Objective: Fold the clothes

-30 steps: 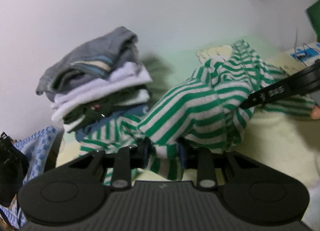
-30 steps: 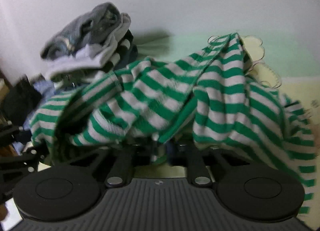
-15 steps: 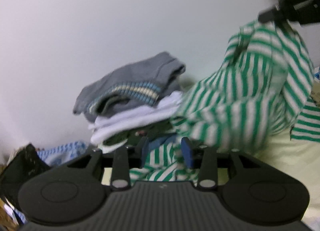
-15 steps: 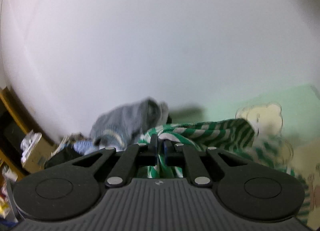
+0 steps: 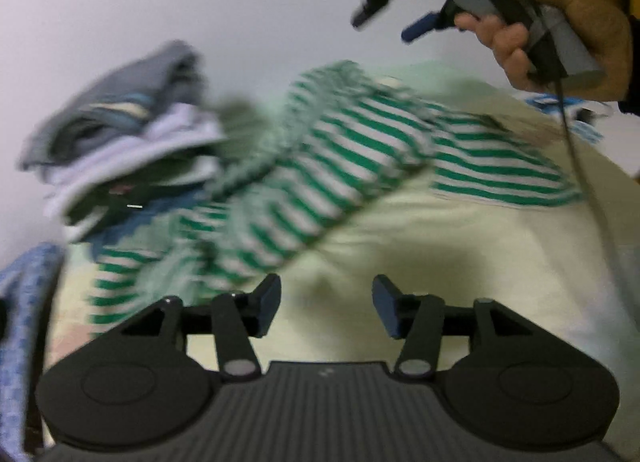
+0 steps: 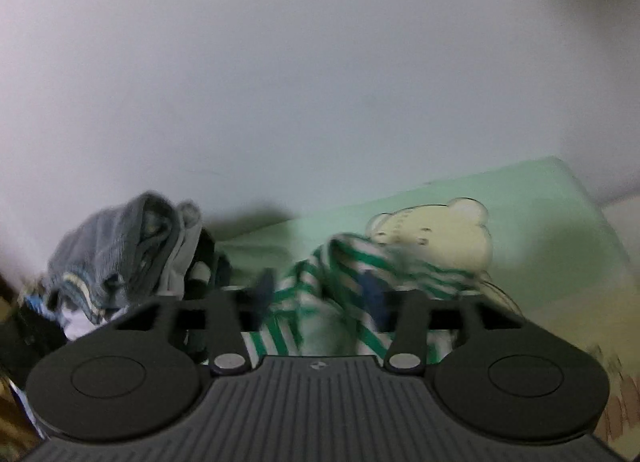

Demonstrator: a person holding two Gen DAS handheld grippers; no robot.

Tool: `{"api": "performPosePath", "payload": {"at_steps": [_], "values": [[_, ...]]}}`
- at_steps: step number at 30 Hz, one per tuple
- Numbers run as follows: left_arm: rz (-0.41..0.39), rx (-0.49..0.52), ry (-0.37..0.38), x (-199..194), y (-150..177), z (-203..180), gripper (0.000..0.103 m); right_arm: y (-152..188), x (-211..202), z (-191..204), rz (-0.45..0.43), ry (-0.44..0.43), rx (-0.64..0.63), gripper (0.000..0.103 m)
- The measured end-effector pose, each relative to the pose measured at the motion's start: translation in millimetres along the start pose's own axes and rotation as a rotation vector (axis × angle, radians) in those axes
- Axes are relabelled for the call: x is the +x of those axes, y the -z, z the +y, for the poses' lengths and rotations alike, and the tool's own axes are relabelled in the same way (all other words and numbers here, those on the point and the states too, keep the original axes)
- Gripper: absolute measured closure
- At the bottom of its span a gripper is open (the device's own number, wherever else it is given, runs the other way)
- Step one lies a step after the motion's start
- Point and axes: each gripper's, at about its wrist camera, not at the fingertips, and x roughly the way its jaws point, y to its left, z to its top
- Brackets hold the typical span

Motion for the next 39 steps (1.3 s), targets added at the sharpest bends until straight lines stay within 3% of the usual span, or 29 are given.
{"api": "performPosePath", "payload": {"at_steps": [1, 4, 8, 11, 13, 17, 19, 21, 23, 27, 32, 33, 39], "values": [[0.003, 0.007, 0.018, 4.7, -1.2, -8.3, 0.045, 3.2, -8.8, -7.3, -0.014, 0.009, 0.009, 0.034], [0.003, 0.025, 0.029, 23.3, -14.1, -27.2, 0.044, 18.4, -28.5, -23.8, -0.002, 0.059, -0.052, 0.034], [0.004, -0.093, 0.142, 48.8, -47.4, -21.1, 0.04, 40.7, -21.5, -35.7, 0.093, 0.063, -0.091, 0.034], [0.0, -0.157, 0.114, 63.8, -66.5, -15.7, 0.028, 54.1, -16.1, -31.8, 0.102, 0.057, -0.121, 0.034], [0.011, -0.18, 0.076, 73.3, -74.8, -12.1, 0.029, 60.8, -10.1, -23.9, 0.073, 0.07, -0.172, 0.036], [0.044, -0.204, -0.01, 90.4, -87.6, -3.9, 0.048, 67.4, 7.0, -8.0, 0.042, 0.061, -0.278, 0.045], [0.05, -0.238, -0.023, 92.4, -91.0, 5.4, 0.067, 70.7, 20.6, -2.2, 0.04, 0.066, -0.33, 0.051], [0.053, -0.273, -0.045, 91.9, -93.1, 13.3, 0.091, 71.5, 32.3, 0.4, 0.072, 0.076, -0.361, 0.09], [0.042, -0.281, -0.08, 87.0, -94.0, 19.1, 0.093, 69.5, 34.7, -2.6, 0.096, 0.066, -0.332, 0.095], [-0.015, -0.259, -0.15, 62.8, -94.5, 29.0, 0.095, 59.9, 5.5, -11.3, 0.063, -0.032, -0.23, 0.095], [-0.109, -0.23, -0.181, 4.6, -88.5, 49.4, 0.095, 50.5, -60.0, -18.8, 0.045, -0.222, -0.087, 0.095], [-0.119, -0.226, -0.187, -7.8, -83.3, 54.5, 0.1, 49.6, -73.4, -19.7, 0.044, -0.259, -0.063, 0.095], [-0.137, -0.239, -0.229, -69.8, -48.3, 93.9, 0.1, 54.8, -150.8, -16.8, 0.037, -0.444, 0.053, 0.095]]}}
